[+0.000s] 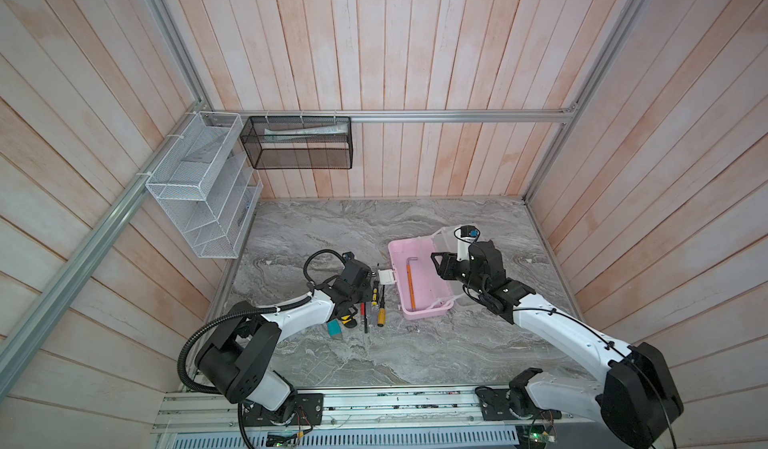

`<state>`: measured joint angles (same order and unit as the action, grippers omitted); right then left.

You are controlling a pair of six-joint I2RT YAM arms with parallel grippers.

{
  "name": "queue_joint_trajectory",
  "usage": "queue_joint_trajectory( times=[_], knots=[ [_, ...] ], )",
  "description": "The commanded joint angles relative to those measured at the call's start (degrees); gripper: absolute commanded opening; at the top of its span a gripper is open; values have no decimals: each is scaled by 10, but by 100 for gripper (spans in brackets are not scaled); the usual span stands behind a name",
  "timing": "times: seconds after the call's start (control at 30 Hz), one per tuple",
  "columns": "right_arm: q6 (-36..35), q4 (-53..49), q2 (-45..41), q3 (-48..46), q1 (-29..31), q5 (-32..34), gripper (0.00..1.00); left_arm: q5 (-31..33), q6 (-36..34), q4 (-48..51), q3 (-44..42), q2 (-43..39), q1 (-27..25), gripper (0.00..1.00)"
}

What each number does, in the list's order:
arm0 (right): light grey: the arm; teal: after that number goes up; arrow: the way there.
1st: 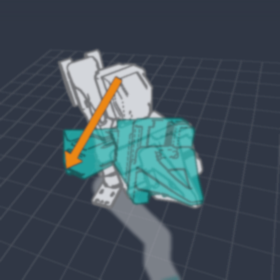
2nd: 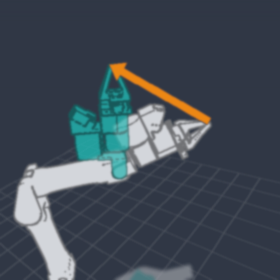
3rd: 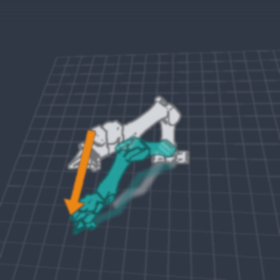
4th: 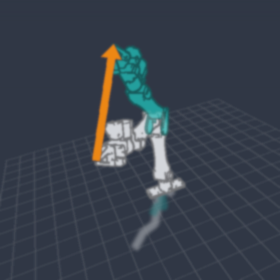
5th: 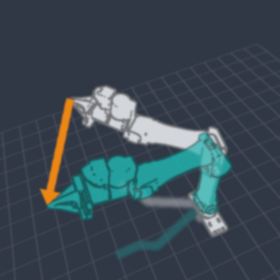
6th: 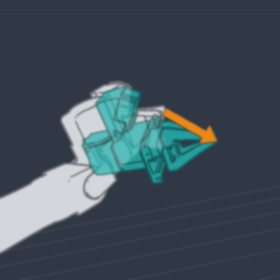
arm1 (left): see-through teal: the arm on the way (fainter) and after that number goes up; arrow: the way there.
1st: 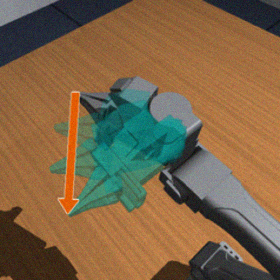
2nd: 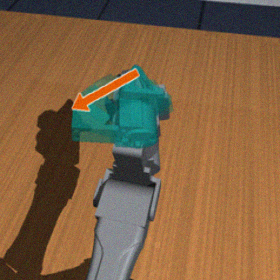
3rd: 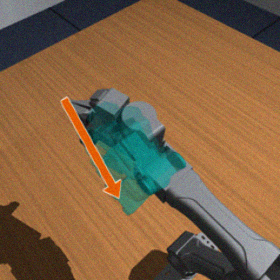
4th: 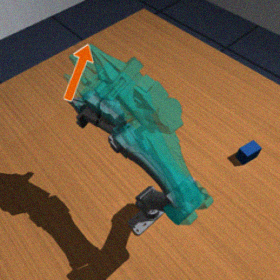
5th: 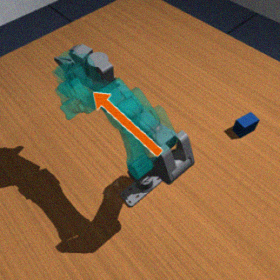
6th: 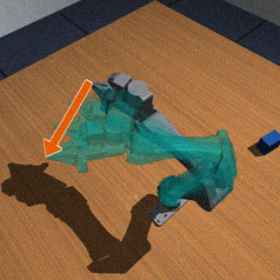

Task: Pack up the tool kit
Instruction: 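Move the left gripper back over the red-handled hex key beside the box, then close the left gripper on the red-handled hex key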

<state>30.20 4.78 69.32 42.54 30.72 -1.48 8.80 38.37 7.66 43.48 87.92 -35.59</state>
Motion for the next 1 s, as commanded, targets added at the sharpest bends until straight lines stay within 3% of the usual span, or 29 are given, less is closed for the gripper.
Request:
queue_joint_trajectory(
  times=[0.0,0.5,0.97],
  knots=[
    [2,11,0,-9,3,9,43,6,2,-15,-11,13,7,25],
    [7,22,14,-12,3,5,42,-3,1,-38,-7,68,10,21],
    [16,36,24,-19,2,-7,42,71,20,42,40,124,5,19]
  ],
)
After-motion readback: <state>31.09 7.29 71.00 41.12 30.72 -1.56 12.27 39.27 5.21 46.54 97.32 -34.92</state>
